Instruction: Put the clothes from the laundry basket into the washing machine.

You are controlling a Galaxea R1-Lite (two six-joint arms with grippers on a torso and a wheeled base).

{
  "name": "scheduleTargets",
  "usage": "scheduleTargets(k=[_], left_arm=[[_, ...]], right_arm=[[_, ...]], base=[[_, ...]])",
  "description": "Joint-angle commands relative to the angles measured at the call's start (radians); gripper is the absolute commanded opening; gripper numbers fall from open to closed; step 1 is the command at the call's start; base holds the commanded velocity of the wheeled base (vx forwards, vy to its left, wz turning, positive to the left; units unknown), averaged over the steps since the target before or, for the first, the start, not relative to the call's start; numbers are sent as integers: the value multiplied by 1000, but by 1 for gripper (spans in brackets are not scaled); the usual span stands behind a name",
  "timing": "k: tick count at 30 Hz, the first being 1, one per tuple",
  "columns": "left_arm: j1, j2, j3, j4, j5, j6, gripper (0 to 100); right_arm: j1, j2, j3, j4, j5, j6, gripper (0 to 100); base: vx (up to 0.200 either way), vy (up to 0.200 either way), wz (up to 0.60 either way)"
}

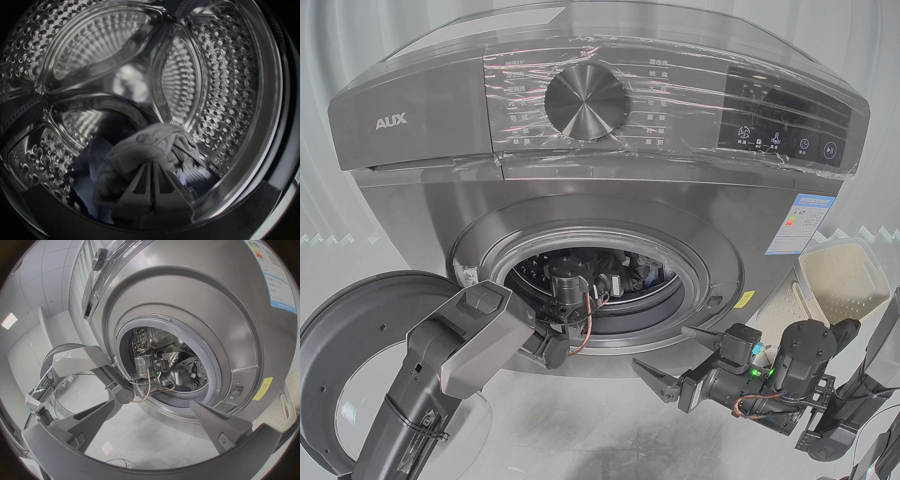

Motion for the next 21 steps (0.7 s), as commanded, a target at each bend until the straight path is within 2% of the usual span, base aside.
scheduleTargets(k=[1,8,9,14,21], left_arm=[[26,75,-142,0,27,-1,0],[32,95,-157,1,42,0,0],[32,92,-154,1,42,2,100],[26,84,-137,1,42,-6,100],[17,15,-19,-7,42,-12,100]], right_arm=[[0,-1,-5,-1,0,0,100],[0,-1,-5,-1,0,0,100],[2,-1,-5,-1,0,0,100],[2,-1,-5,-1,0,0,100],[2,-1,-5,-1,0,0,100]], base=[[0,0,0],[0,0,0],[0,0,0],[0,0,0],[0,0,0]])
